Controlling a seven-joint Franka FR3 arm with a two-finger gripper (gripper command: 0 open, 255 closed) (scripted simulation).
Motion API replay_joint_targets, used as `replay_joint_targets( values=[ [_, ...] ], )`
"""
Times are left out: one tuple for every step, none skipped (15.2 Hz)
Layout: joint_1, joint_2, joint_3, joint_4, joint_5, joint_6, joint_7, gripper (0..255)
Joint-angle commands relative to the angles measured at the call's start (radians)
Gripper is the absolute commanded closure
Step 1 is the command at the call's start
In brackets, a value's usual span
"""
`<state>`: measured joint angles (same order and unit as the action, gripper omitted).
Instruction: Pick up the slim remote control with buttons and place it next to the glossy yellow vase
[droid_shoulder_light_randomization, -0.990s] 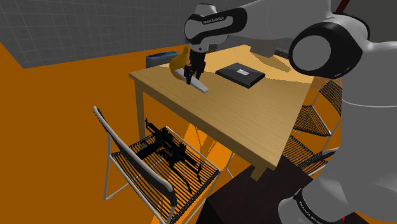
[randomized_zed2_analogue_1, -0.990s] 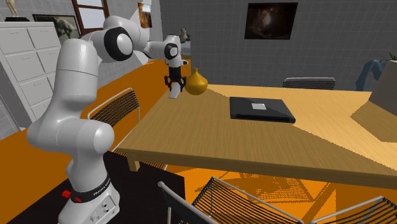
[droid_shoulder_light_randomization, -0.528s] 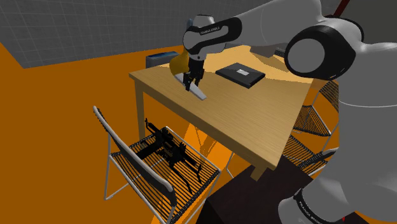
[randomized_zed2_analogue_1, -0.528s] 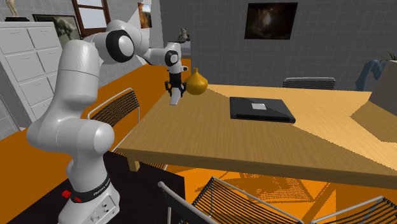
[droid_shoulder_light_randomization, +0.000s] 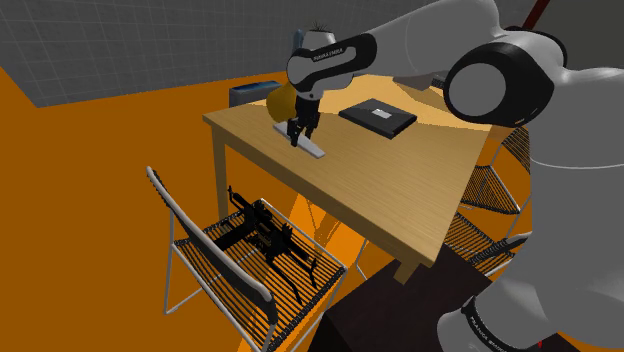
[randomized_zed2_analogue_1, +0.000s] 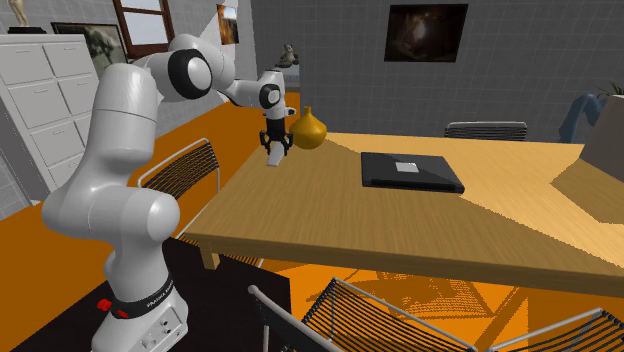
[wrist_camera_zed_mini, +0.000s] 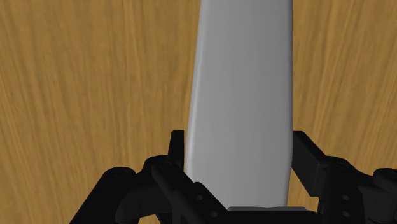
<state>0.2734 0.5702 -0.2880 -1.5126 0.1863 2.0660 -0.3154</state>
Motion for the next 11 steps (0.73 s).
replay_joint_targets(
  values=[
    [0.000, 0.001, 0.000, -0.003, 0.000, 0.000, 0.000, 255],
    [0.000, 0.001, 0.000, -0.003, 0.000, 0.000, 0.000, 255],
    [-0.001, 0.001, 0.000, -0.002, 0.000, -0.001, 0.000, 0],
    [-0.001, 0.001, 0.000, -0.002, 0.000, -0.001, -0.001, 0],
    [-0.001, 0.001, 0.000, -0.002, 0.000, -0.001, -0.001, 0],
    [-0.001, 0.001, 0.000, -0.002, 0.000, -0.001, 0.000, 0],
    [-0.001, 0.001, 0.000, -0.002, 0.000, -0.001, 0.000, 0],
    [0.000, 0.001, 0.000, -0.003, 0.000, 0.000, 0.000, 0],
    [0.000, -0.012, -0.003, 0.011, -0.005, -0.027, 0.003, 0],
    [0.001, -0.024, -0.005, 0.026, -0.009, -0.054, 0.006, 0],
    [0.001, -0.035, -0.008, 0.044, -0.013, -0.081, 0.008, 0]
  ],
)
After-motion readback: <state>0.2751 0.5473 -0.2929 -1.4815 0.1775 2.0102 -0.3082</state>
